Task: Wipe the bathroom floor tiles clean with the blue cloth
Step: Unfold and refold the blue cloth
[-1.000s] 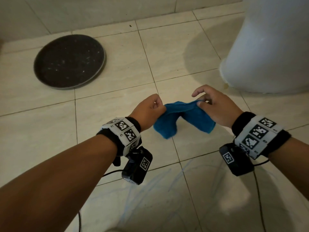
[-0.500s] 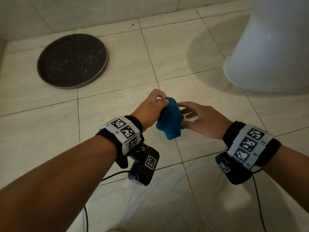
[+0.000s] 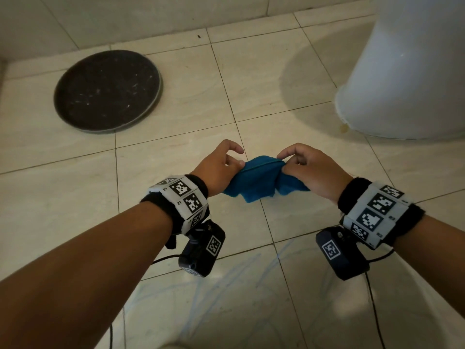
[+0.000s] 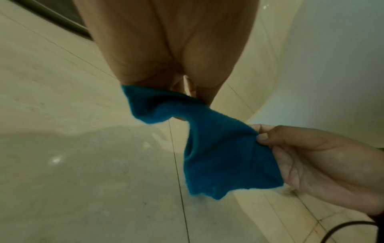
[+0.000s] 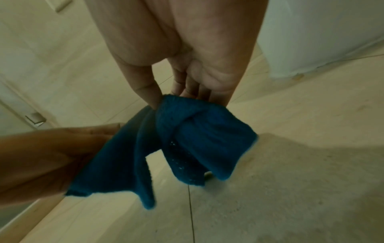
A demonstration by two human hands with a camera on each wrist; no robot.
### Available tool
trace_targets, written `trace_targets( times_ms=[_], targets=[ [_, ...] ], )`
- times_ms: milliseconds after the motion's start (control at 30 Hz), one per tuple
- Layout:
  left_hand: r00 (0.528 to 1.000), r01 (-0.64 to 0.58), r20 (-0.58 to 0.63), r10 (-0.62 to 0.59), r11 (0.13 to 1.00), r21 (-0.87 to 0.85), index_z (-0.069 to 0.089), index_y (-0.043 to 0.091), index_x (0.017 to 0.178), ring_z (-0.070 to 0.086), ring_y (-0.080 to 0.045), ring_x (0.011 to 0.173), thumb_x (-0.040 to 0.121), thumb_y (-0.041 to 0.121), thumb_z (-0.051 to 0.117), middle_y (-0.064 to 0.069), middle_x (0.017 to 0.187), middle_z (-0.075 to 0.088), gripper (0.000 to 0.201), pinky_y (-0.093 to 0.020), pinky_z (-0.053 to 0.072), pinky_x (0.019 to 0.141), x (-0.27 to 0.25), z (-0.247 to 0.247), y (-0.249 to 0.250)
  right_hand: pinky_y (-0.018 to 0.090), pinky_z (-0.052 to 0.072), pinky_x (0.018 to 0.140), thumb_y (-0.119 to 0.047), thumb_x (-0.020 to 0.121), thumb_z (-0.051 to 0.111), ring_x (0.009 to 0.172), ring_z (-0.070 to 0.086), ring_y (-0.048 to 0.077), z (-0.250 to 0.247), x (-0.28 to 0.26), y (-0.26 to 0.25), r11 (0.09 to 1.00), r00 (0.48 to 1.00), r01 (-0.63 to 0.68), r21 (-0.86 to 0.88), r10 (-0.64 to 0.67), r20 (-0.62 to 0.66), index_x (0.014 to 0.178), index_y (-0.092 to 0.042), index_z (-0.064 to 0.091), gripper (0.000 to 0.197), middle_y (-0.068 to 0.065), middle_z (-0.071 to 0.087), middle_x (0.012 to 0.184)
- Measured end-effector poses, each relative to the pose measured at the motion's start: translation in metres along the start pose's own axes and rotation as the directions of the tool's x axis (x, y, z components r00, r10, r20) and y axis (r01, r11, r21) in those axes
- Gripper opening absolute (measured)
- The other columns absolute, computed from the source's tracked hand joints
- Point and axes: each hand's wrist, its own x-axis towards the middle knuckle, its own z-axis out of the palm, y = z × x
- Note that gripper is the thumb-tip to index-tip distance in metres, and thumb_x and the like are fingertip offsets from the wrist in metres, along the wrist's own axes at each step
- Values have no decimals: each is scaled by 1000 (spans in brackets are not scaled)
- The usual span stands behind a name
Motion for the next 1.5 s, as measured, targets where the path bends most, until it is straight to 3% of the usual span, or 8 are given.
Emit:
trace_targets(
  times_ms=[200, 433, 533, 700, 900, 1033, 1367, 1500],
  targets=[
    [996, 45, 77, -47, 999, 27, 48, 25, 126, 57, -7, 83, 97, 29, 54, 5, 105, 65, 30, -12, 43, 63, -1, 0, -4, 35, 46, 77, -21, 89, 61, 84, 62, 23, -10, -1, 0, 999, 999, 30, 41, -32, 42, 105, -23, 56, 17, 6, 68, 84],
    [967, -141, 224, 123, 988, 67, 39, 26, 143, 38, -8, 136, 96, 21, 57, 5, 145, 45, 51, -25, 31, 112, 0, 13, 6, 37, 51, 75, 4, 85, 55, 81, 59, 25, -14, -4, -12, 984, 960, 177, 6, -174, 221, 98, -19, 59, 26, 5, 65, 91],
    [962, -154, 239, 130, 985, 84, 33, 31, 145, 35, -5, 135, 96, 16, 56, 7, 144, 41, 57, -24, 30, 109, 0, 12, 13, 37, 52, 76, 12, 79, 50, 87, 60, 28, -14, -5, -13, 977, 943, 214, -19, -201, 266, 97, -17, 59, 35, 3, 64, 92],
    [970, -130, 218, 111, 989, 75, 53, 23, 84, 51, -5, 71, 90, 15, 65, 8, 79, 57, 17, -18, 41, 71, 2, 13, 16, 20, 49, 76, 13, 78, 51, 84, 60, 9, -14, -2, -7, 965, 959, 258, -52, -249, 135, 88, -19, 59, 34, 0, 63, 89],
    [984, -78, 147, 100, 986, -150, 51, 16, 84, 56, -19, 77, 96, 21, 57, -3, 74, 59, 14, -42, 52, 83, -3, 15, 20, 11, 44, 76, -19, 88, 60, 93, 59, -1, -12, -3, 1, 975, 983, 160, -155, -144, 110, 100, -27, 62, 14, -15, 64, 99],
    [986, -60, 140, 95, 970, -236, 46, 16, 88, 56, -27, 82, 100, 22, 48, -28, 90, 59, 14, -50, 49, 90, -4, 17, 28, 17, 50, 78, -21, 81, 70, 92, 62, 1, -6, -6, -1, 982, 979, 160, -101, -144, 147, 104, -25, 59, 25, -10, 67, 97],
    [999, 26, -44, -30, 995, -96, 47, 17, 81, 63, -15, 72, 99, 30, 49, -5, 89, 62, 22, -30, 56, 74, 3, 9, 12, 17, 51, 75, -12, 87, 62, 85, 65, 5, -24, -3, 5, 977, 988, 149, -152, -142, 58, 103, -21, 65, 19, -7, 71, 93],
    [998, 29, 50, -34, 994, 103, 48, 25, 123, 57, -17, 115, 97, 33, 54, -1, 130, 57, 27, -27, 43, 90, 2, 11, 6, 24, 53, 76, -8, 91, 55, 85, 67, 10, -28, -3, 3, 984, 984, 146, -105, -133, 120, 103, -15, 65, 17, -1, 72, 92]
  ],
)
